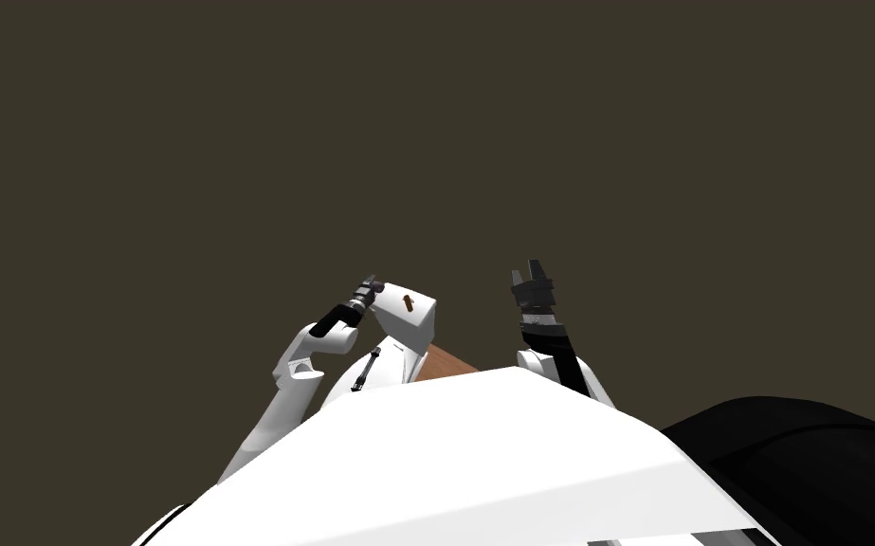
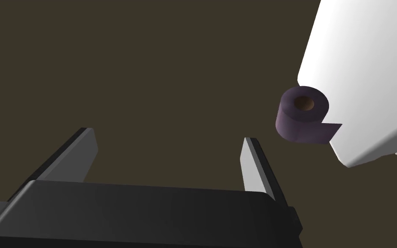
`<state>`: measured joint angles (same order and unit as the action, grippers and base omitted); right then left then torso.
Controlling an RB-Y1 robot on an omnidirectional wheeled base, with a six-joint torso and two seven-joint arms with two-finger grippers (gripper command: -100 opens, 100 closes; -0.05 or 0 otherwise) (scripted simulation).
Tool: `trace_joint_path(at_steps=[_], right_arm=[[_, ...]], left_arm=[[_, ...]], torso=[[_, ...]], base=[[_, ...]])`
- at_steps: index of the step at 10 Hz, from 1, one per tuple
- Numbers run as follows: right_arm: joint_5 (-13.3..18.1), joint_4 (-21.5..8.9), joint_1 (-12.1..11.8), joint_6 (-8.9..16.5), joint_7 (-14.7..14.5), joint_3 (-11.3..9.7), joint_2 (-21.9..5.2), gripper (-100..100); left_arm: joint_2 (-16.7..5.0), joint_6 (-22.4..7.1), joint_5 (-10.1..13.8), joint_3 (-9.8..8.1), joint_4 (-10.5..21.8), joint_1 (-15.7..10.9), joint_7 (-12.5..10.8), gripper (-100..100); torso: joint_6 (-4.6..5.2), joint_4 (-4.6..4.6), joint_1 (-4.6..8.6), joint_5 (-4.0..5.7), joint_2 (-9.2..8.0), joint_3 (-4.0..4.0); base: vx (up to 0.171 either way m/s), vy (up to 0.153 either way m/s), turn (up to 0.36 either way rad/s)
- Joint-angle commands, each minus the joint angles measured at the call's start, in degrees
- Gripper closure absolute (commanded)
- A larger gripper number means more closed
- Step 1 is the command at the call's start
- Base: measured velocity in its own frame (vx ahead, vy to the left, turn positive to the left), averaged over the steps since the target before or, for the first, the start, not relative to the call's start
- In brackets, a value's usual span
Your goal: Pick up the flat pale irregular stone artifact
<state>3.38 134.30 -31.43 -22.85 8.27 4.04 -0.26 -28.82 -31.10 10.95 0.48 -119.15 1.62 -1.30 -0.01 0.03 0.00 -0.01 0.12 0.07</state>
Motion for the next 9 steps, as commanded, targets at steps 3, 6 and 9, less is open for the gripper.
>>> trace_joint_path(at_steps=[3, 6, 9], right_arm=[[0.0, 0.0, 0.0, 0.0, 0.0, 0.0, 0.0, 0], [0.0, 0.0, 0.0, 0.0, 0.0, 0.0, 0.0, 0], [0.0, 0.0, 0.0, 0.0, 0.0, 0.0, 0.0, 0]], left_arm=[[-1.2, -6.2, 1.3, 1.01, 1.9, -2.2, 1.3, -100], [-1.9, -10.9, 2.1, 1.72, 2.9, -3.6, 2.1, -100], [-2.6, -15.5, 2.9, 2.48, 3.8, -4.9, 3.0, -100]], torso=[[-0.01, 0.01, -0.02, -0.01, 0.04, 0.02], [-0.01, 0.01, 0.01, 0.0, 0.02, 0.01], [-0.01, 0.01, 0.03, 0.0, 0.02, 0.01]], base=[[0.025, 0.016, -0.107], [0.02, 0.01, -0.084], [0.02, 0.008, -0.084]])
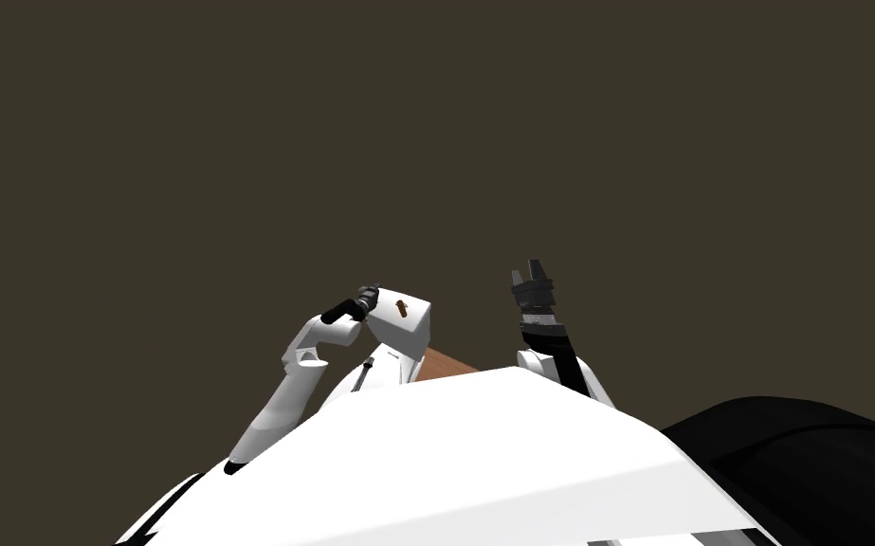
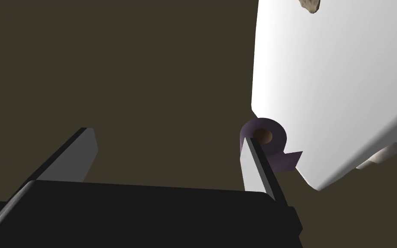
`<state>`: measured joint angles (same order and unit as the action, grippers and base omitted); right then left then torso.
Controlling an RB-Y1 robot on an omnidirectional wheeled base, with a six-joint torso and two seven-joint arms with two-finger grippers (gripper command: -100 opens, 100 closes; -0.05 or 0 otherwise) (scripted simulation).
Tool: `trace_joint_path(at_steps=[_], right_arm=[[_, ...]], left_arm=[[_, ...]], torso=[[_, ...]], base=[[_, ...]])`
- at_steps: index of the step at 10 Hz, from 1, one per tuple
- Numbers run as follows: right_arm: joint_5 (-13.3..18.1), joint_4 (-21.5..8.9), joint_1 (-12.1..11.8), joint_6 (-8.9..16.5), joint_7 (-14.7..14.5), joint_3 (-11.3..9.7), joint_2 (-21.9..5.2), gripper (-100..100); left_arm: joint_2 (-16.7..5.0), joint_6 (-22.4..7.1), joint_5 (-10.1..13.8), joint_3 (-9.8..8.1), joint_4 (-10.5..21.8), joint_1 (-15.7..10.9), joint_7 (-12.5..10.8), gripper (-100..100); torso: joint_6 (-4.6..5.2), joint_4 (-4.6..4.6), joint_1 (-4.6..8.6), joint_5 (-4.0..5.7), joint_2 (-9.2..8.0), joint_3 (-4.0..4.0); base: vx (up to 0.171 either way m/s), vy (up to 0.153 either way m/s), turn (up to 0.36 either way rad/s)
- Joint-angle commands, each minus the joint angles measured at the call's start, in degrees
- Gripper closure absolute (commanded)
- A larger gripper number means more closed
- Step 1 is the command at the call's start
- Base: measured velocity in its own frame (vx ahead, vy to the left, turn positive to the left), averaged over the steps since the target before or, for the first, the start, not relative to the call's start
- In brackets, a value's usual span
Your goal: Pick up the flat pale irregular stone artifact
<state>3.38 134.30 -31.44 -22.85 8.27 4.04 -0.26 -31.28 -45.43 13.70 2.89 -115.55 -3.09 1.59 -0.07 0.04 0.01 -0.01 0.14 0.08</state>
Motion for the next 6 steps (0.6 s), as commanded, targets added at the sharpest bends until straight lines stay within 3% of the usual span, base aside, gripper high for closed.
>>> trace_joint_path(at_steps=[1, 6], right_arm=[[0.0, 0.0, 0.0, 0.0, 0.0, 0.0, 0.0, 0], [0.0, 0.0, 0.0, 0.0, 0.0, 0.0, 0.0, 0]], left_arm=[[-0.2, -2.0, 0.2, 0.07, 0.2, -0.2, 0.2, -100], [-1.4, -9.8, 1.7, 1.68, 2.0, -2.6, 2.1, -100]], torso=[[0.0, 0.0, 0.0, 0.0, 0.0, 0.0], [0.03, 0.0, 0.03, 0.01, 0.01, 0.0]], base=[[0.014, 0.006, 0.028], [0.027, 0.008, -0.098]])
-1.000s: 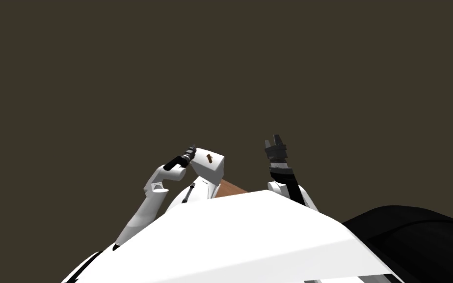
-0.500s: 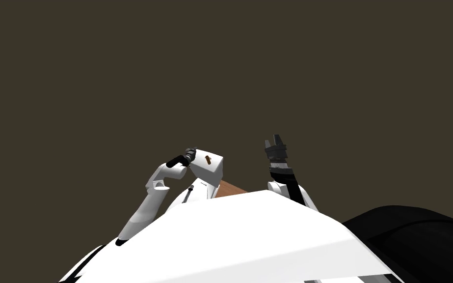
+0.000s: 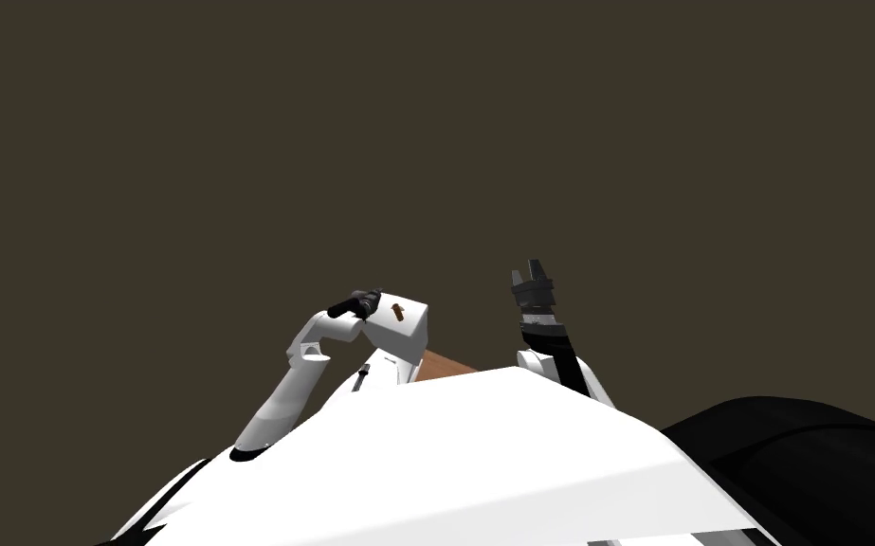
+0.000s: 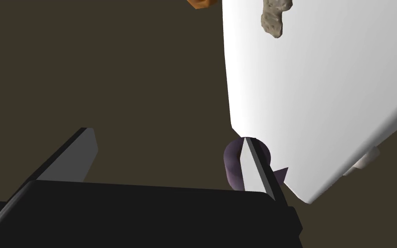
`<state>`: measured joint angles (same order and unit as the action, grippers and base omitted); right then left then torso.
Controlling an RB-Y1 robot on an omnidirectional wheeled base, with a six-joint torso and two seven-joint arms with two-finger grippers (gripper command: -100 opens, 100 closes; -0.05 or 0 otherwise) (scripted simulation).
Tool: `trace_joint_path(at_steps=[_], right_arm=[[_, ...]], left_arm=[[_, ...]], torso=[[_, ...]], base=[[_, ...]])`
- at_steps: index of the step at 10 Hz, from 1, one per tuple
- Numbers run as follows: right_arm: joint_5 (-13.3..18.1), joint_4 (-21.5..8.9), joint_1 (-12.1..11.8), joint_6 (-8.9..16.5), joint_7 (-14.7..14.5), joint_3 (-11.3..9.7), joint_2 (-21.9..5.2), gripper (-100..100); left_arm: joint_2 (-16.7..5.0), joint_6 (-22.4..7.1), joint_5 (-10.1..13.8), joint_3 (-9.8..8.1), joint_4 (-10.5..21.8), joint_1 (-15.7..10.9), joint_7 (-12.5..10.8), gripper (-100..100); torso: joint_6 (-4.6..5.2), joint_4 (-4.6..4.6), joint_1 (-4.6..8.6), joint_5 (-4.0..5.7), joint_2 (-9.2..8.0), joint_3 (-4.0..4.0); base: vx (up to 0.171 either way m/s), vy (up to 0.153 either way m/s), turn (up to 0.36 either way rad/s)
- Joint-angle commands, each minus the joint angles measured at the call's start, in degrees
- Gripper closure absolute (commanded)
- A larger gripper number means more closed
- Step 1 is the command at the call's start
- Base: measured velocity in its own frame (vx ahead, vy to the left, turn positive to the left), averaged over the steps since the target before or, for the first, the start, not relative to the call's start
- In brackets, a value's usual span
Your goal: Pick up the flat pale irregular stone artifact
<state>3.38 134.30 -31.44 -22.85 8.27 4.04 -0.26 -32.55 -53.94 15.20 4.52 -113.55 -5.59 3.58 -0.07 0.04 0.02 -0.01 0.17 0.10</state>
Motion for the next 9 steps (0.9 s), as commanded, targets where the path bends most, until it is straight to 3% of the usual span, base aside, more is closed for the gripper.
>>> trace_joint_path(at_steps=[1, 7, 9], right_arm=[[0.0, 0.0, 0.0, 0.0, 0.0, 0.0, 0.0, 0], [0.0, 0.0, 0.0, 0.0, 0.0, 0.0, 0.0, 0], [0.0, 0.0, 0.0, 0.0, 0.0, 0.0, 0.0, 0]], left_arm=[[-0.2, -2.0, 0.2, 0.05, 0.0, -0.2, 0.2, -100], [-1.7, -11.7, 2.1, 2.61, 2.6, -3.3, 3.3, -100], [-1.7, -14.2, 2.1, 2.61, 2.6, -3.3, 3.3, -100]], torso=[[0.0, 0.0, 0.0, 0.0, 0.0, 0.0], [-0.01, 0.0, 0.01, 0.0, -0.01, 0.0], [-0.02, 0.01, 0.0, 0.0, 0.02, 0.02]], base=[[0.016, 0.006, 0.007], [0.03, 0.006, -0.103], [0.026, 0.008, -0.02]])
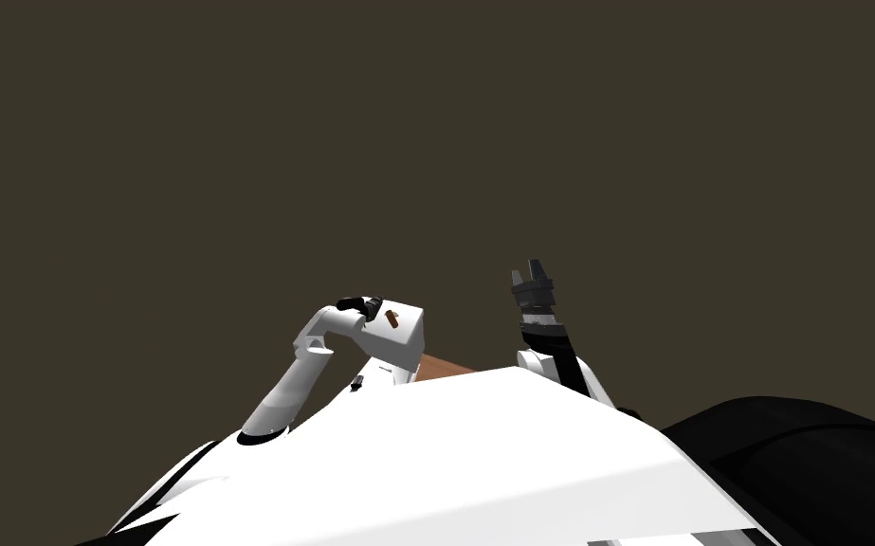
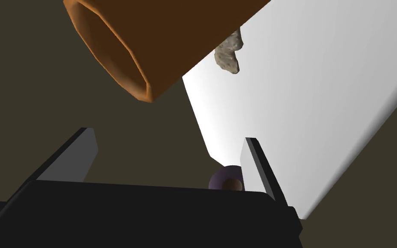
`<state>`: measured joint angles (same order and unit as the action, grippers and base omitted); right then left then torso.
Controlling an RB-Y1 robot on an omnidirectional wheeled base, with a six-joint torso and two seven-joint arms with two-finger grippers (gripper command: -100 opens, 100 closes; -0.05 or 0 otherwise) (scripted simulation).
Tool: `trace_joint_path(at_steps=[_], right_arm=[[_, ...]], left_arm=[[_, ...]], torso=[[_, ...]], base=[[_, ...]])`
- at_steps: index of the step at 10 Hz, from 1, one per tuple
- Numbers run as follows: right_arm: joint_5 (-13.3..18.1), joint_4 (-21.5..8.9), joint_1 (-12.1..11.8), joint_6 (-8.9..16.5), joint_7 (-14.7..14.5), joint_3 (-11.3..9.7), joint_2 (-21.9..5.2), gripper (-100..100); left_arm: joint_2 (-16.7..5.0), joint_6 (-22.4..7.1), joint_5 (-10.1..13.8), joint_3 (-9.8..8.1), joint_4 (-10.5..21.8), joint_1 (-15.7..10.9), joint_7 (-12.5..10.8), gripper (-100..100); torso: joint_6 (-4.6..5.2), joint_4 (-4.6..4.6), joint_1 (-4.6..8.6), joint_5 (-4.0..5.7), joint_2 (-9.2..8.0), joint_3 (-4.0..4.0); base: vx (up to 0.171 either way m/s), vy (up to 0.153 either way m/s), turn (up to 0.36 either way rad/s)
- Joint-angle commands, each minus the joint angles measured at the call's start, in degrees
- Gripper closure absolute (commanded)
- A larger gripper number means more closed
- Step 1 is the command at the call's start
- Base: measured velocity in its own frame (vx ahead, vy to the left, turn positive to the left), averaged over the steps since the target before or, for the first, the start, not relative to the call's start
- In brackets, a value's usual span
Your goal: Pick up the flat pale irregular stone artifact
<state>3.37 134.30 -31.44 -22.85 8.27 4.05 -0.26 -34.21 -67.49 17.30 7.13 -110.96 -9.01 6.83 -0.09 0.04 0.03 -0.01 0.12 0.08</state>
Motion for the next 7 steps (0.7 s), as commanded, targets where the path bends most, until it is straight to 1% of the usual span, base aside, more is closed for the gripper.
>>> trace_joint_path(at_steps=[1, 2, 3, 4, 5, 6, 7], right_arm=[[0.0, 0.0, 0.0, 0.0, 0.0, 0.0, 0.0, 0], [0.0, 0.0, 0.0, 0.0, 0.0, 0.0, 0.0, 0], [0.0, 0.0, 0.0, 0.0, 0.0, 0.0, 0.0, 0], [0.0, 0.0, 0.0, 0.0, 0.0, 0.0, 0.0, 0], [0.0, 0.0, 0.0, 0.0, 0.0, 0.0, 0.0, 0], [0.0, 0.0, 0.0, 0.0, 0.0, 0.0, 0.0, 0], [0.0, 0.0, 0.0, 0.0, 0.0, 0.0, 0.0, 0]], left_arm=[[-0.5, -2.9, 0.6, 0.85, 0.8, -0.8, 1.1, -100], [-0.5, -4.4, 0.6, 0.85, 0.8, -0.8, 1.1, -100], [-0.8, -5.8, 1.2, 1.7, 1.6, -1.6, 2.1, -100], [-0.8, -7.4, 1.2, 1.7, 1.6, -1.6, 2.1, -100], [-0.8, -8.0, 1.2, 1.7, 1.6, -1.6, 2.1, -100], [-1.1, -10.1, 1.6, 2.52, 2.3, -2.4, 3.1, -100], [-1.1, -11.5, 1.6, 2.52, 2.3, -2.4, 3.1, -100]], torso=[[0.0, 0.0, 0.0, 0.0, 0.0, 0.0], [0.04, 0.0, 0.02, 0.01, 0.02, 0.01], [0.0, 0.0, 0.01, 0.0, 0.02, 0.01], [0.04, 0.01, 0.01, 0.01, 0.07, 0.03], [0.0, 0.01, 0.0, 0.0, 0.06, 0.04], [-0.01, 0.0, 0.01, 0.0, 0.0, 0.0], [0.04, 0.0, 0.02, 0.01, 0.04, 0.02]], base=[[0.028, 0.001, -0.15], [0.028, 0.007, -0.075], [0.043, 0.005, -0.141], [0.037, 0.01, -0.062], [0.016, 0.005, 0.018], [0.033, 0.005, -0.13], [0.032, 0.007, -0.073]])
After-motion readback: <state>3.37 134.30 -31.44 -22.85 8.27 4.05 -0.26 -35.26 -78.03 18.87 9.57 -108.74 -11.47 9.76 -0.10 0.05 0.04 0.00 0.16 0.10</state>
